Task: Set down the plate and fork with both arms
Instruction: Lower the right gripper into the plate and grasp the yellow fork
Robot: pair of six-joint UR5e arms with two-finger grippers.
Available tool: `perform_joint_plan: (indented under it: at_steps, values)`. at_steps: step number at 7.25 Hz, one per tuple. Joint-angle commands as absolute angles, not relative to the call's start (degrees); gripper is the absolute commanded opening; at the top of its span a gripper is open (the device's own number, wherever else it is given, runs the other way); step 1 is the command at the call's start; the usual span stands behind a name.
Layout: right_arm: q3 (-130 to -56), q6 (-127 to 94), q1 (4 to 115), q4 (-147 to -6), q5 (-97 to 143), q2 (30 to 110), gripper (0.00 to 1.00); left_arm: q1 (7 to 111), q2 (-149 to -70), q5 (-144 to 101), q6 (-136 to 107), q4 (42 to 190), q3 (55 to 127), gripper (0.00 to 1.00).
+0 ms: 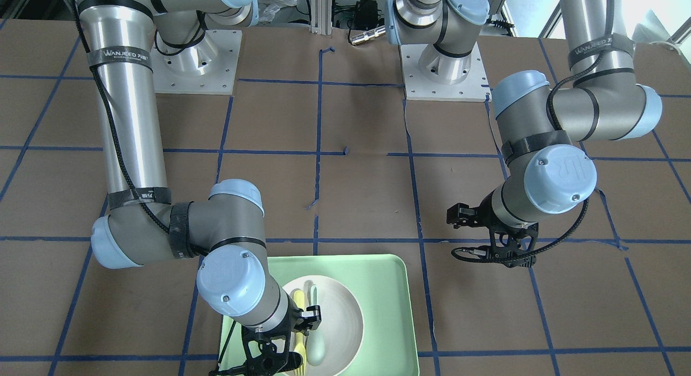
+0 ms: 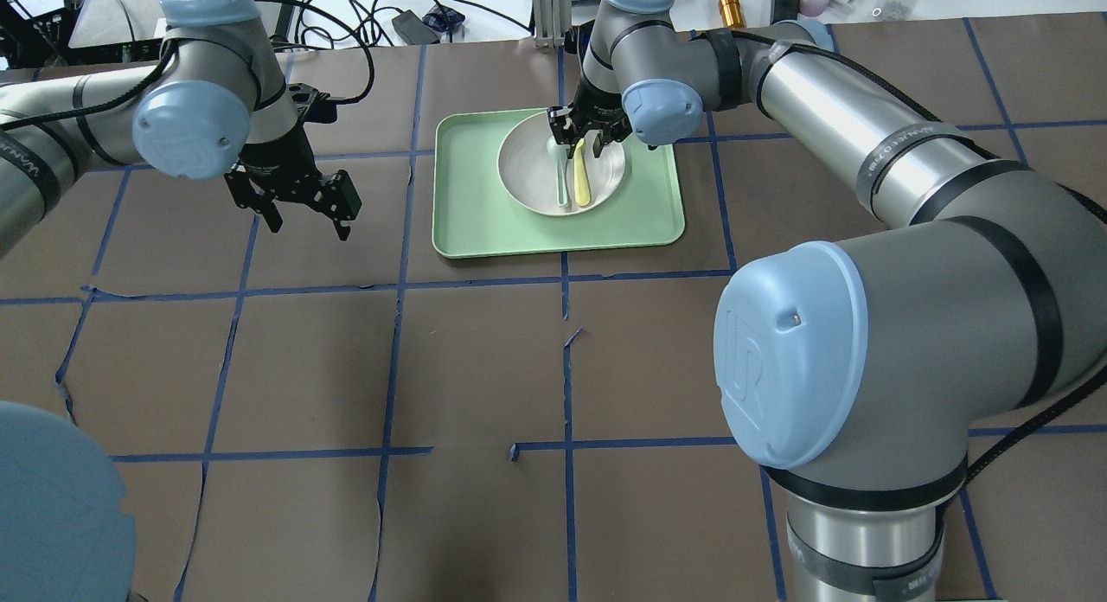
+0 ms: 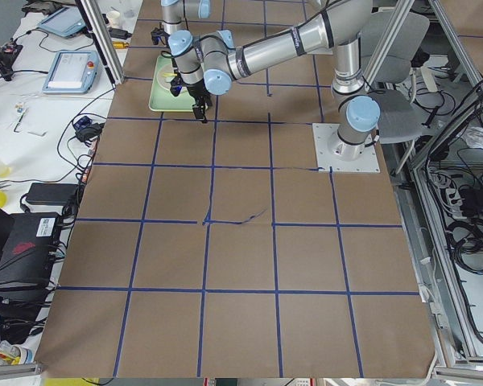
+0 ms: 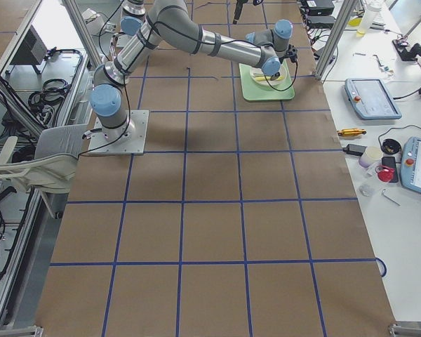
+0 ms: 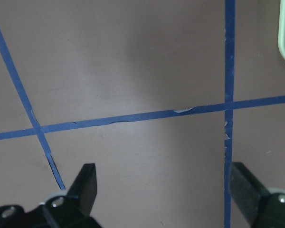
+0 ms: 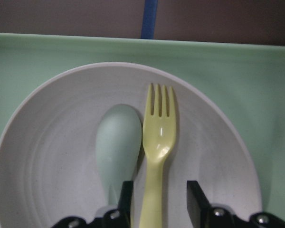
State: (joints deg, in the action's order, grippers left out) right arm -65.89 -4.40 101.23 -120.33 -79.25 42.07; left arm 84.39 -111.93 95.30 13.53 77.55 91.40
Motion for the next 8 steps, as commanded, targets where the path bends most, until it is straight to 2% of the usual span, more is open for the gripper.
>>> perform_joint_plan:
  at_steps: [1,4,5,6,7,8]
  values:
    - [-67.05,-4.31,101.69,-119.97,-79.28,41.92,0.49,84.20,-111.97,95.27,13.97,77.43,91.41,1.00]
    - [-67.50,-3.78,101.69,-119.88,-79.28,41.66,0.49,83.50,-112.24,95.19,14.68,77.08,91.41,1.00]
    - [-67.50,-3.78,101.69,-119.80,-79.28,41.57,0.44,83.50,-112.24,95.19,14.68,76.99,91.41,1.00]
    - [-67.50,-3.78,101.69,-119.71,-79.28,41.75,0.12,83.50,-112.15,95.36,14.76,76.99,91.41,1.00]
    - [-67.50,-4.04,101.69,-119.53,-79.28,41.84,0.00,83.50,-112.15,95.36,14.77,76.99,91.41,1.00]
    - [-67.50,-4.39,101.69,-119.53,-79.28,42.01,0.00,83.41,-112.24,95.36,14.85,76.99,91.41,1.00]
